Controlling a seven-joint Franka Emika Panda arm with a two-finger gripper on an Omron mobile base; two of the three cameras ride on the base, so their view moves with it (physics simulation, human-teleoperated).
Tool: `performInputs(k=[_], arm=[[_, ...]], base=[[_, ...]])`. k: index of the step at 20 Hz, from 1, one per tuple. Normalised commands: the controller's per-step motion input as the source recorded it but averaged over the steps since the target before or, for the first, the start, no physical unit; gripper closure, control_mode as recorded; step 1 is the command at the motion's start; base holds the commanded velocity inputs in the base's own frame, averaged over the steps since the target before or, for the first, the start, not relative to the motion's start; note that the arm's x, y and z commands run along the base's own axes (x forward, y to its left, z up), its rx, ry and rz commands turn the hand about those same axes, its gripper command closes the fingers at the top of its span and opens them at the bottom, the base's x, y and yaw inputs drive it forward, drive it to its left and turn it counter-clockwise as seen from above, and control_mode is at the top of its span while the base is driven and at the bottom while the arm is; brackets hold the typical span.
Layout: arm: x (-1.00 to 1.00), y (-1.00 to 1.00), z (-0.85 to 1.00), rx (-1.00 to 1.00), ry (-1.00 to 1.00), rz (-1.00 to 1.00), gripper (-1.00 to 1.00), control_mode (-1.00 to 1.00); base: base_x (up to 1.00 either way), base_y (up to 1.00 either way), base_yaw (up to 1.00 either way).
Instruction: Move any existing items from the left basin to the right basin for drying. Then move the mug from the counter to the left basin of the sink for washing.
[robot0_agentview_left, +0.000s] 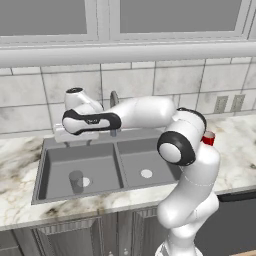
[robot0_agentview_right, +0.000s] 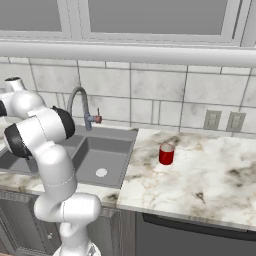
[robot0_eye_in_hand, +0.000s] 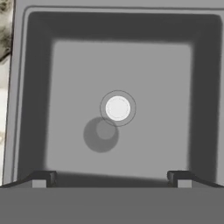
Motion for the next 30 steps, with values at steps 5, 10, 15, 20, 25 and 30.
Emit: performInputs(k=[5, 10, 15, 20, 25, 30], arm=[[0.00, 0.00, -0.23, 0.00, -0.01, 0.00, -1.00, -1.00], [0.00, 0.00, -0.26, 0.00, -0.03, 0.00, -1.00, -1.00], [0.00, 0.00, -0.23, 0.00, -0.01, 0.00, -1.00, -1.00], [0.00, 0.00, -0.03, 0.00, 0.00, 0.00, -1.00, -1.00], [0.00, 0.00, 0.00, 0.00, 0.00, 0.00, -1.00, -1.00], [0.00, -0.02, -0.04, -0.01, 0.00, 0.00, -1.00, -1.00]], base=[[0.00, 0.00, 0.00], [0.00, 0.00, 0.00], [0.00, 0.00, 0.00], [0.00, 0.00, 0.00], [0.00, 0.00, 0.00], [0.00, 0.00, 0.00]])
